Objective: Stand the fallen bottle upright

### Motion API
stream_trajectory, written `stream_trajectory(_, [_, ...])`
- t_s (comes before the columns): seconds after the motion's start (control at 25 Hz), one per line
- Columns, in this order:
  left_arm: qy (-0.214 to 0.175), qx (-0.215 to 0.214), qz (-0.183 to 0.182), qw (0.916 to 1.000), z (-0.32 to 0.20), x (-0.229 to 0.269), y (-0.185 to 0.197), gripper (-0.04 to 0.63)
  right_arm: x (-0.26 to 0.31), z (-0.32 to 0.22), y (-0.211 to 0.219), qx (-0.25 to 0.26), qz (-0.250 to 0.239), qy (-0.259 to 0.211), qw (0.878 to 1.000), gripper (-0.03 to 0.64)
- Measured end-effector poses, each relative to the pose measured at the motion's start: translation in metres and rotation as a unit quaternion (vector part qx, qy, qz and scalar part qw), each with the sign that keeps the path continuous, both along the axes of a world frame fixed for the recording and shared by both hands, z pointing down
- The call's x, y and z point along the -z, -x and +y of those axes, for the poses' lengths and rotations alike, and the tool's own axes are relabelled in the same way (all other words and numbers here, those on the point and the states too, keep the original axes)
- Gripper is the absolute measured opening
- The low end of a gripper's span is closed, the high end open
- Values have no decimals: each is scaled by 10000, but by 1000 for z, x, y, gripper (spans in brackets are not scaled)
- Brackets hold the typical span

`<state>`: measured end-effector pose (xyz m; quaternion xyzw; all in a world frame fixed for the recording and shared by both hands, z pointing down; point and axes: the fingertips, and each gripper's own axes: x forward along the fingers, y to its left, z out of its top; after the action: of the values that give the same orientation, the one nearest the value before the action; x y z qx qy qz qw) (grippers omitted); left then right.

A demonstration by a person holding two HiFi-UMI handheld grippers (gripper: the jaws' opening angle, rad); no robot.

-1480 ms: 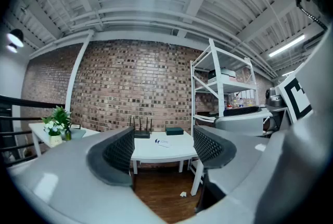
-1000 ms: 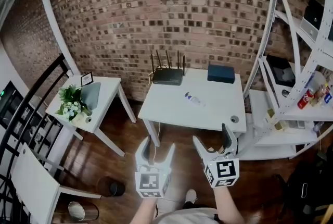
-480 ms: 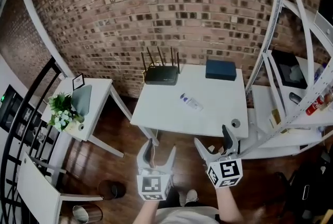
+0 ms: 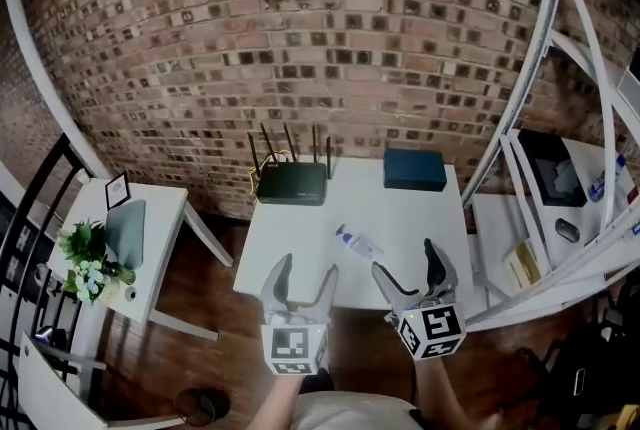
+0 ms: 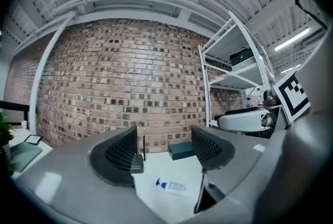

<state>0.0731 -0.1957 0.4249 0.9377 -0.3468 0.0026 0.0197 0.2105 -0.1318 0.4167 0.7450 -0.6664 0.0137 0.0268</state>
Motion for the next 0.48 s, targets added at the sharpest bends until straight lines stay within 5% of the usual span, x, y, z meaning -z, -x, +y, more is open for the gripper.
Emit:
stream_trajectory(0.36, [249, -25, 156, 9996, -112, -10, 5, 328, -9, -105, -7, -6, -23, -66, 10000, 436])
stream_trajectory(0.48, [411, -47, 227, 9989, -127, -12, -4, 328, -27, -104, -50, -514, -267, 210, 9981, 436])
